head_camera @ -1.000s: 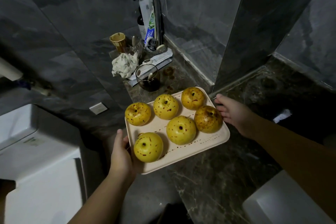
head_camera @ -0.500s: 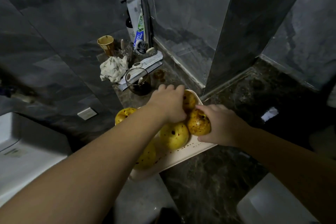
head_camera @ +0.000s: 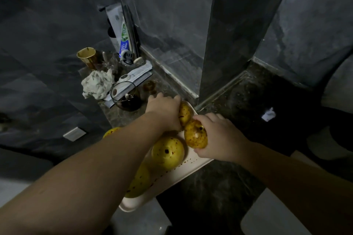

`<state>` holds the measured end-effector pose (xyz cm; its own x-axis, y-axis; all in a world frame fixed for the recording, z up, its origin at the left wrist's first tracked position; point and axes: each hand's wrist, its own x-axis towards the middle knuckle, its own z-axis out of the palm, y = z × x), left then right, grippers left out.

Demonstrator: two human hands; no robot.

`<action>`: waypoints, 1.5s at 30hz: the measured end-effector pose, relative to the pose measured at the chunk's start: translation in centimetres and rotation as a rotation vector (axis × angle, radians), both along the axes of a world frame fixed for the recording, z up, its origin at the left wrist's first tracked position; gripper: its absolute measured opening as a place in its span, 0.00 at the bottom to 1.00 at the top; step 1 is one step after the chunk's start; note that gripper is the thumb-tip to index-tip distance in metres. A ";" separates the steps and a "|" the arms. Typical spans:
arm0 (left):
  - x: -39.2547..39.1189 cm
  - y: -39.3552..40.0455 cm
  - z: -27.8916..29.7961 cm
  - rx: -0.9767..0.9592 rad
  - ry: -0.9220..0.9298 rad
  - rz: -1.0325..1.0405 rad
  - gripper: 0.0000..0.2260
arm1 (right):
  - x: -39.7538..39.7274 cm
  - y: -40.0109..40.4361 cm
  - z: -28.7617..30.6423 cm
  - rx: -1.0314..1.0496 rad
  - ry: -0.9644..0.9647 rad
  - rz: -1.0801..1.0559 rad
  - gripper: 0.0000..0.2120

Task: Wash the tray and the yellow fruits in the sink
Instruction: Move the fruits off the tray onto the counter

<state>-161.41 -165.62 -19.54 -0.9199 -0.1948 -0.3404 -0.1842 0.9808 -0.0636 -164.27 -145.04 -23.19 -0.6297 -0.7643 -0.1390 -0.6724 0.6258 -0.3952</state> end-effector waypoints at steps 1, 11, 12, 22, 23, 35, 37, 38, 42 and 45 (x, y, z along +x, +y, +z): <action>0.2 0.2 -0.1 0.005 0.025 -0.001 0.36 | 0.1 0.6 0.4 -0.030 0.002 -0.028 0.45; -0.3 6.3 3.6 0.236 0.174 -0.005 0.34 | -3.7 10.8 3.9 -0.086 -0.068 -0.484 0.55; -1.0 7.4 3.8 0.278 0.194 -0.008 0.32 | -4.0 11.7 3.9 -0.093 -0.092 -0.534 0.57; -12.8 14.6 0.3 0.457 0.292 -0.020 0.39 | -8.1 14.5 0.9 -0.204 -0.140 -0.919 0.56; -13.8 14.8 -0.1 0.451 0.289 -0.030 0.39 | -8.5 14.2 0.7 -0.208 -0.134 -0.935 0.55; -21.6 15.5 -3.0 0.390 0.198 -0.095 0.38 | -12.4 12.9 -0.8 -0.122 -0.167 -0.975 0.54; -21.9 15.4 -3.2 0.393 0.188 -0.089 0.38 | -12.6 12.6 -0.8 -0.125 -0.171 -0.963 0.54; -21.9 15.4 -3.3 0.408 0.187 -0.083 0.39 | -12.6 12.5 -0.8 -0.130 -0.167 -0.968 0.54; -21.8 15.2 -3.5 0.473 0.180 -0.091 0.50 | -12.8 12.3 -1.1 -0.124 -0.132 -0.978 0.54; -21.0 14.7 -2.9 0.453 0.152 -0.121 0.55 | -12.6 12.5 -1.1 -0.129 -0.139 -0.975 0.55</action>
